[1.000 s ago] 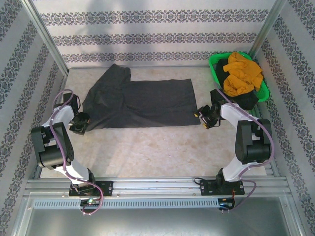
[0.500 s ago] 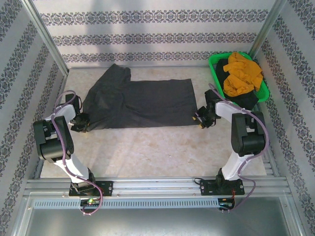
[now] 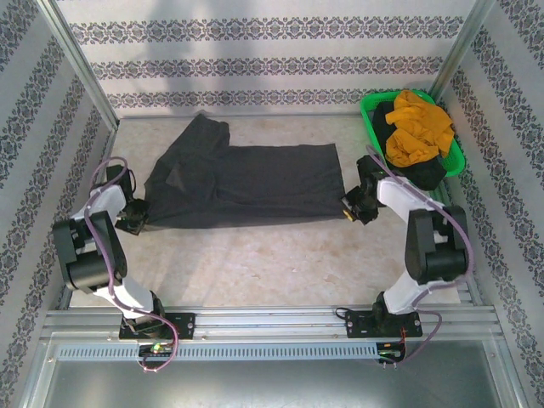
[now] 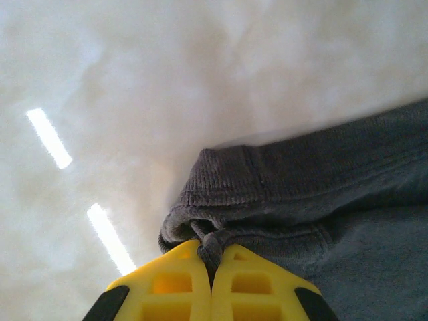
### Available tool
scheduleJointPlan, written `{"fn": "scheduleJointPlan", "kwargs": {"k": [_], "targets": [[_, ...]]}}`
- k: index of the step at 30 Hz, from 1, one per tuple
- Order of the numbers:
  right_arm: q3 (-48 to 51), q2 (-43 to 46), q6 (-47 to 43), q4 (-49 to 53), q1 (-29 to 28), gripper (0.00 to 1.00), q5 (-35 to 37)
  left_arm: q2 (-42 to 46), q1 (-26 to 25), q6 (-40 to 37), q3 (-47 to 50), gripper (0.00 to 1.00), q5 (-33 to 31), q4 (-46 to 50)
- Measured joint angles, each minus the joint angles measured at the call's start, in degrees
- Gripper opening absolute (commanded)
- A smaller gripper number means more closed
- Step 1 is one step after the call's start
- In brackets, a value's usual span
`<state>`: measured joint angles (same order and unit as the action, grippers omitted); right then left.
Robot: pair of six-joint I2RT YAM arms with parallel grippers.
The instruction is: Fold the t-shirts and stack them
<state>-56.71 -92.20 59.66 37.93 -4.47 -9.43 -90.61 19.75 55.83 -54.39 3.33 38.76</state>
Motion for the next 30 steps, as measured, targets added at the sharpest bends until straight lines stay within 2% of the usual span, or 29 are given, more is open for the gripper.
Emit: {"fn": "scheduleJointPlan", "kwargs": {"k": [4,7,13,21,22,23,24,26,27,28,30], "targets": [[7.28,5.97,0.02,4.17,0.24,0.00,-0.07,8.22,0.04,3.63,7.21,0.00,-1.95,4.63],[11.93,8.37,-0.04,7.93,-0.04,0.00,-1.07,11.39,0.26,6.62,8.70,0.00,-4.17,9.14],[17.46,14.12,-1.07,15.37,-4.61,0.00,-1.09,13.16,0.26,13.20,8.79,0.00,-7.74,15.43],[20.44,17.73,-0.81,17.94,-7.43,0.00,-0.81,15.93,0.26,17.31,10.82,0.00,-11.28,20.04],[20.46,17.90,-0.66,18.21,-7.43,0.11,-0.63,16.24,0.26,17.73,11.41,0.01,-11.34,20.28],[20.46,18.10,-0.26,18.32,-7.43,0.26,-0.35,16.52,0.26,18.03,11.91,0.16,-11.32,20.63],[20.46,18.32,0.24,18.45,-7.43,0.35,-0.11,16.76,0.26,18.14,12.22,0.34,-11.34,20.92],[20.44,19.34,0.61,19.10,-7.43,0.45,1.14,17.53,0.26,18.40,12.37,0.62,-11.54,21.51],[20.28,20.04,0.85,19.61,-7.41,0.47,1.70,17.99,0.24,18.38,12.13,0.69,-11.65,21.53],[19.74,21.07,0.96,20.26,-7.43,0.48,2.38,18.62,0.11,18.38,11.45,0.71,-11.76,21.57],[17.53,23.28,0.87,21.14,-7.50,0.49,3.91,19.93,-0.83,18.32,8.92,0.67,-12.63,21.38]]}}
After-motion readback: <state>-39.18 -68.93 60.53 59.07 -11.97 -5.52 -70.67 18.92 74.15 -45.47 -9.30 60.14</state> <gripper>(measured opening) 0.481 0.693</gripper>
